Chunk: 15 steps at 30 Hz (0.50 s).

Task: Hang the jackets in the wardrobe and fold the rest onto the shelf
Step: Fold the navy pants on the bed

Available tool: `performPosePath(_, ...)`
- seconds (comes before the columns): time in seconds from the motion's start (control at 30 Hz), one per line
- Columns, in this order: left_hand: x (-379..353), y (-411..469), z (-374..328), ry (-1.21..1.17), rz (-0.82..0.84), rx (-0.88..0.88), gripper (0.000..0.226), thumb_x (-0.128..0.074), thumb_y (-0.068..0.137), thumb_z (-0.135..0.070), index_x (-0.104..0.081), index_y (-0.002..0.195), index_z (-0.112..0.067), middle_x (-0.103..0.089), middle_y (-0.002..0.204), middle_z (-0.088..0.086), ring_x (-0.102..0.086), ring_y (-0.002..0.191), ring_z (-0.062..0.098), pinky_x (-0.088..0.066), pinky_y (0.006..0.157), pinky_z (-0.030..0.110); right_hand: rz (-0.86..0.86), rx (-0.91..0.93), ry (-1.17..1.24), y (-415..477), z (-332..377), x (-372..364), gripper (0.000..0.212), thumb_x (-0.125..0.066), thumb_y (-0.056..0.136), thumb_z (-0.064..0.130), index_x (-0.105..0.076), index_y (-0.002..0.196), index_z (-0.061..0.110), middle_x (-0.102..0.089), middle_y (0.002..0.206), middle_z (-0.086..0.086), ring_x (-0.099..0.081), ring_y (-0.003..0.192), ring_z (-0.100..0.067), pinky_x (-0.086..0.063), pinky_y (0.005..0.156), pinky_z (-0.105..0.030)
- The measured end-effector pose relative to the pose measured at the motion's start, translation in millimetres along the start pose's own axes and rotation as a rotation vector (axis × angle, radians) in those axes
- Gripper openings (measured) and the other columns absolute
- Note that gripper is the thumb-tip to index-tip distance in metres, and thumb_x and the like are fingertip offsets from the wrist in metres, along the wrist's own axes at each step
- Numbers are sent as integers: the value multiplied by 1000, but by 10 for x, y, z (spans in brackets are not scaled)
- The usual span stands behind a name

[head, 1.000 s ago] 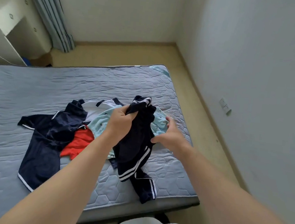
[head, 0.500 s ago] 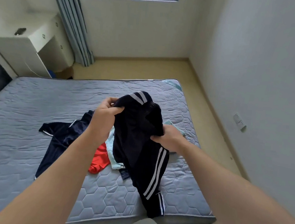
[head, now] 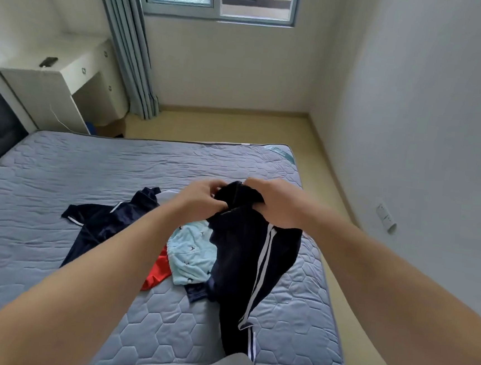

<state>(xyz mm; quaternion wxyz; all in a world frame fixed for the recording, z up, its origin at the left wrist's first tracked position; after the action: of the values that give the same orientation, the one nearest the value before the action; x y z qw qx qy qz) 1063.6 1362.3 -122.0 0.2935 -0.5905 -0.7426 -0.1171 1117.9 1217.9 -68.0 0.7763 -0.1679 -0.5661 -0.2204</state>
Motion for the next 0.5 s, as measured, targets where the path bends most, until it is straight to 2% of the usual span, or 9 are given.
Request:
performPosePath(0.07,-94,29,30,182,37,15,28,-67,74,-14,-76,97,-27,-76,89,-3,-73,90,18,-59,80,36,-9,-8,33,-68,-128,29,34,-62,92,21,-41,116,32,-59,85,4,-59,82,-29,-48,65,-39)
performPosePath(0.13,-38,78,10,303,-11,15,31,-59,78,-3,-74,95,-24,-75,89,-2,-71,91,20,-57,78,32,-12,11,44,-159,-251,50,43,-68,89,19,-33,112,32,-49,74,10,-51,68,-21,-38,55,-34)
performPosePath(0.17,49,102,-25,330,-53,11,32,-56,79,0,-72,94,-24,-74,92,0,-69,92,22,-55,76,30,-7,30,37,-210,-297,58,47,-71,87,17,-32,110,32,-49,77,11,-49,67,-18,-38,55,-34)
performPosePath(0.2,155,114,-85,337,-101,-5,33,-55,79,2,-70,92,-24,-72,93,2,-68,91,24,-53,73,28,2,54,27,-262,-334,57,48,-72,86,15,-33,110,32,-52,84,11,-49,70,-18,-41,58,-36)
performPosePath(0.27,371,129,-262,301,-192,-70,31,-55,77,4,-64,81,-25,-68,93,5,-65,82,28,-51,65,31,13,91,-6,-352,-386,60,47,-70,88,13,-38,115,35,-56,113,10,-55,88,-21,-50,74,-42)
performPosePath(0.33,514,110,-494,241,-252,-159,37,-50,73,10,-57,72,-27,-66,96,5,-62,75,28,-48,59,32,4,96,-53,-402,-436,70,50,-65,89,12,-45,126,39,-50,134,11,-58,104,-18,-52,82,-39)
performPosePath(0.43,563,74,-827,201,-258,-281,48,-40,66,18,-54,54,-27,-72,97,-8,-68,86,21,-53,66,32,76,0,-215,-413,-560,37,51,-55,88,12,-56,132,39,-51,132,9,-55,116,-17,-49,77,-32)
performPosePath(0.5,550,62,-945,198,-228,-281,49,-36,61,16,-60,47,-24,-75,89,-16,-69,86,6,-52,67,26,149,-119,-267,-424,-684,27,35,-54,84,16,-64,114,29,-55,122,4,-57,110,-22,-51,74,-33)
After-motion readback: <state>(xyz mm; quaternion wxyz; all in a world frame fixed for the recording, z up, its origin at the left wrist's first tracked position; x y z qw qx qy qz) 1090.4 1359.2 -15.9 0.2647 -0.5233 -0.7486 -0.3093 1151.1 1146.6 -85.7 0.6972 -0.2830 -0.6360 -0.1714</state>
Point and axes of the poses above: each hand's wrist, its own y-axis towards the middle knuckle, its own x-axis out of the back of the hand, z = x × y, the point moved 9 cm from there along y, towards the middle knuckle
